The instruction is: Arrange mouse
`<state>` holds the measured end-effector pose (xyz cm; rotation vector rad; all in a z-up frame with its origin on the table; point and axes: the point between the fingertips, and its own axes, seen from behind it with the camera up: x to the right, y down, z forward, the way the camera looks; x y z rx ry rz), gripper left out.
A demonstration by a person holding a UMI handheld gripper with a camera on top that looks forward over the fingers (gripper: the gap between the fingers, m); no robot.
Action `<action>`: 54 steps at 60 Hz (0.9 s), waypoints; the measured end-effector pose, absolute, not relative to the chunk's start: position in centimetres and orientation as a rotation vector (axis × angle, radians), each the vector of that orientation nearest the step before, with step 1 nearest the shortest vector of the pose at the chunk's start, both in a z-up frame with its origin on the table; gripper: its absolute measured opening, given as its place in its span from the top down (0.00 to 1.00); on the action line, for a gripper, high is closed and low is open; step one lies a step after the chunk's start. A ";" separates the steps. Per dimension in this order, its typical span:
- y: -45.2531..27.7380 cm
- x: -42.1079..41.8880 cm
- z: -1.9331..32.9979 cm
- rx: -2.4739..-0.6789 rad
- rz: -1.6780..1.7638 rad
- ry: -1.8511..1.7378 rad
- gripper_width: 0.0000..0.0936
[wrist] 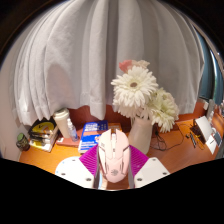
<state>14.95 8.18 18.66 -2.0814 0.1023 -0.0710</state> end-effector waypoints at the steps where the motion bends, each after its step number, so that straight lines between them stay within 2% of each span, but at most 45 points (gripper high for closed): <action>1: 8.3 14.2 19.5 -2.076 -0.069 0.102 0.57; 6: 9.1 10.1 22.0 -2.040 -0.040 0.092 0.56; 11: 10.1 5.7 21.5 -2.040 -0.006 0.067 0.56; 17: 10.7 1.6 16.9 -2.121 0.033 0.057 0.56; 28: 10.1 -1.3 5.5 -2.305 0.025 0.042 0.57; 34: 9.4 -1.1 1.5 -2.360 -0.005 0.025 0.57; 35: 9.2 -1.1 1.0 -2.367 -0.008 0.026 0.61; 36: 9.1 -1.1 0.5 -2.375 -0.009 0.026 0.61; 37: 8.9 -1.0 0.0 -2.383 -0.008 0.027 0.57; 39: 8.5 -0.9 -1.1 -2.408 -0.006 0.030 0.57; 40: 8.3 -0.9 -1.2 -2.411 -0.008 0.029 0.57; 41: 8.7 -0.8 -1.0 -2.380 -0.012 0.023 0.61; 42: 8.6 -0.7 -1.2 -2.377 -0.023 0.016 0.57; 43: 8.4 -0.7 -1.3 -2.382 -0.030 0.007 0.61; 47: 8.5 -0.7 -1.1 -2.374 -0.024 0.017 0.60; 49: 8.5 -0.7 -1.2 -2.373 -0.013 0.032 0.57; 50: 8.7 -0.8 -1.1 -2.369 -0.013 0.031 0.51; 51: 8.7 -0.8 -1.1 -2.367 -0.012 0.029 0.49; 52: 8.7 -0.8 -1.1 -2.368 -0.012 0.028 0.52; 54: 8.7 -0.8 -1.1 -2.370 -0.007 0.027 0.48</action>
